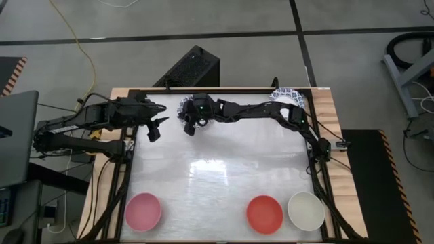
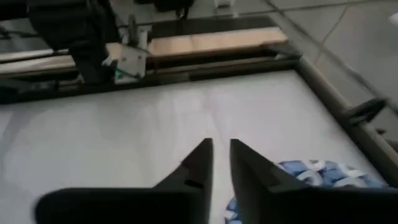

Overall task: Nest bowls inside each other
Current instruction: Stack the blue patterned bowl on top of the blue patterned bowl

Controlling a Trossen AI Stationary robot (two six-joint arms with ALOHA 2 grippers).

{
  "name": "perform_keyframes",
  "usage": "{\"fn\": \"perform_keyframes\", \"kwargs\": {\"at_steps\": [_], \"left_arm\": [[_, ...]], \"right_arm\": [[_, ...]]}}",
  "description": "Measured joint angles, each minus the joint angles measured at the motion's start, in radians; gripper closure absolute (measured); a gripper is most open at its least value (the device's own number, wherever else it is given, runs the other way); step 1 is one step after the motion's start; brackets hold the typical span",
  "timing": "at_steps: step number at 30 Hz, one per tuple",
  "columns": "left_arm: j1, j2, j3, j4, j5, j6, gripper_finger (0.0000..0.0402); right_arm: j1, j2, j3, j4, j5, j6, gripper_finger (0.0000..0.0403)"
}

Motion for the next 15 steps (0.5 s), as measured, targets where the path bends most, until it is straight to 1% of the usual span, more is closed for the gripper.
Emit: {"fn": "perform_keyframes", "kwargs": {"at_steps": [3, 4, 5, 7, 10, 11, 13, 15], "left_arm": [[0.0, -0.016, -0.005, 0.056, 0.003, 0.025, 0.0258], [0.0, -0.028, -0.017, 0.093, 0.016, 0.035, 0.0258], [0.0, -0.042, -0.038, 0.139, 0.037, 0.047, 0.0258], [0.0, -0.067, -0.099, 0.266, 0.077, 0.067, 0.0258], [0.0, -0.095, -0.215, 0.468, 0.114, 0.093, 0.0258], [0.001, -0.101, -0.254, 0.527, 0.118, 0.096, 0.026], [0.01, -0.099, -0.338, 0.652, 0.136, 0.084, 0.0268], [0.029, -0.093, -0.41, 0.75, 0.175, 0.054, 0.0285]], "right_arm": [[-0.003, -0.104, -0.098, 0.004, 0.066, -0.021, 0.0381], [-0.008, -0.147, -0.142, 0.019, 0.086, -0.023, 0.039], [-0.013, -0.198, -0.197, 0.02, 0.1, -0.022, 0.0393], [-0.023, -0.295, -0.313, 0.051, 0.122, 0.0, 0.0387], [-0.03, -0.452, -0.507, 0.174, 0.189, 0.04, 0.0382], [-0.03, -0.497, -0.566, 0.242, 0.218, 0.055, 0.0383], [-0.029, -0.564, -0.669, 0.352, 0.256, 0.088, 0.0391], [-0.02, -0.601, -0.744, 0.434, 0.286, 0.129, 0.0396]]}}
